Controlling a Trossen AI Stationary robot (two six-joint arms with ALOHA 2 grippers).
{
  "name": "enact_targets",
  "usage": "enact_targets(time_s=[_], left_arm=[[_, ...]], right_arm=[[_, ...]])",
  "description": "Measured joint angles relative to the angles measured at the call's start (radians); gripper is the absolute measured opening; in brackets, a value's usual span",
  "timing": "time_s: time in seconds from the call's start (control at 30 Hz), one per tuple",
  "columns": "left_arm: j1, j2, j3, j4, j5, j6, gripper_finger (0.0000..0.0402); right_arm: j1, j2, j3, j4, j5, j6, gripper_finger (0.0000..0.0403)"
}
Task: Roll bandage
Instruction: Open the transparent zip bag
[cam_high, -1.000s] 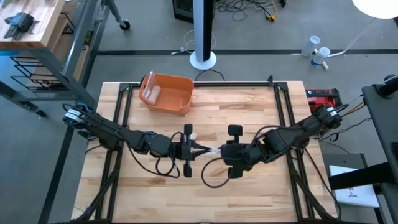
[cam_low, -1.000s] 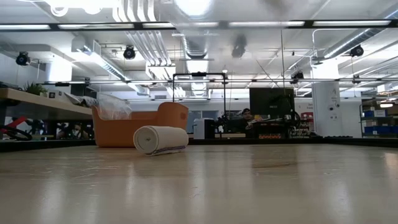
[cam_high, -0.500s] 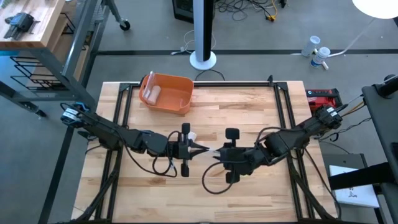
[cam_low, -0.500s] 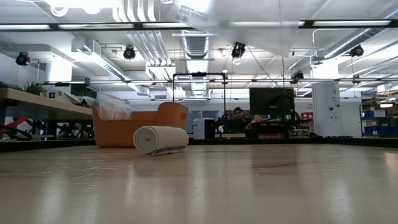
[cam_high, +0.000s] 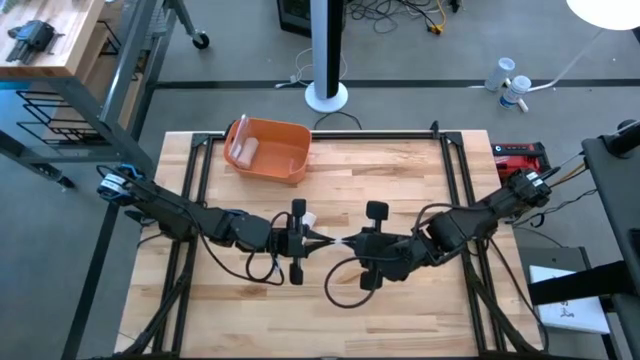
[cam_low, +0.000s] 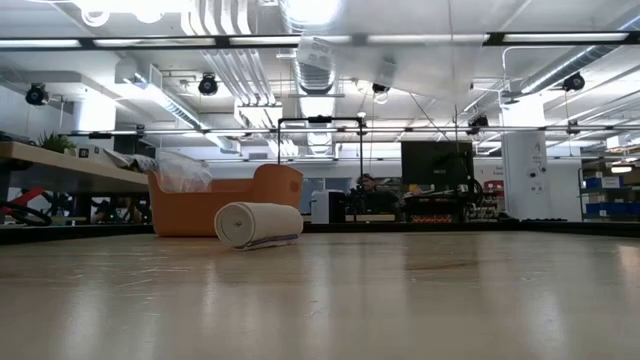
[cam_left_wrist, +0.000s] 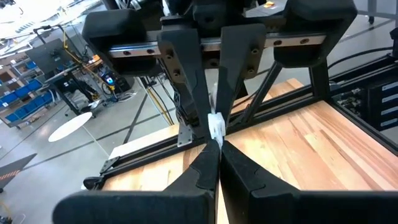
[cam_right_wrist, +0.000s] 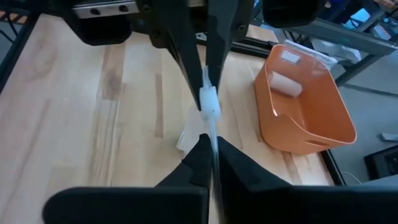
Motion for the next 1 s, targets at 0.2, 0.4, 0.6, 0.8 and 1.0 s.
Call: enact_targets(time_s=[0.2,0.4,0.6,0.8,1.0], left_arm=[[0.000,-0.001,0.000,-0.004,0.000,0.002,0.0001],[-0.002,-0.015,0.000,0.000,0.000,0.003,0.0018],[-0.001,-0.009,0.000,0.020,0.041,-0.008,0.0042],[0.000,-0.001,0.001,0.054,0.069,-0.021,0.0047],[0.006,0.000,0.001,0.051,0.069,-0.024,0.0027]], right_arm=[[0.000,0.000,0.000,-0.001,0.000,-0.012,0.0001],[0.000,0.000,0.000,-0.016,-0.008,-0.010,0.0001],[0.000,0.001,-0.001,-0.016,-0.009,0.004,0.0000],[0.000,0.001,-0.003,-0.015,-0.012,0.008,0.0000],[0.000,0.003,-0.003,-0.003,-0.053,0.004,0.0000]])
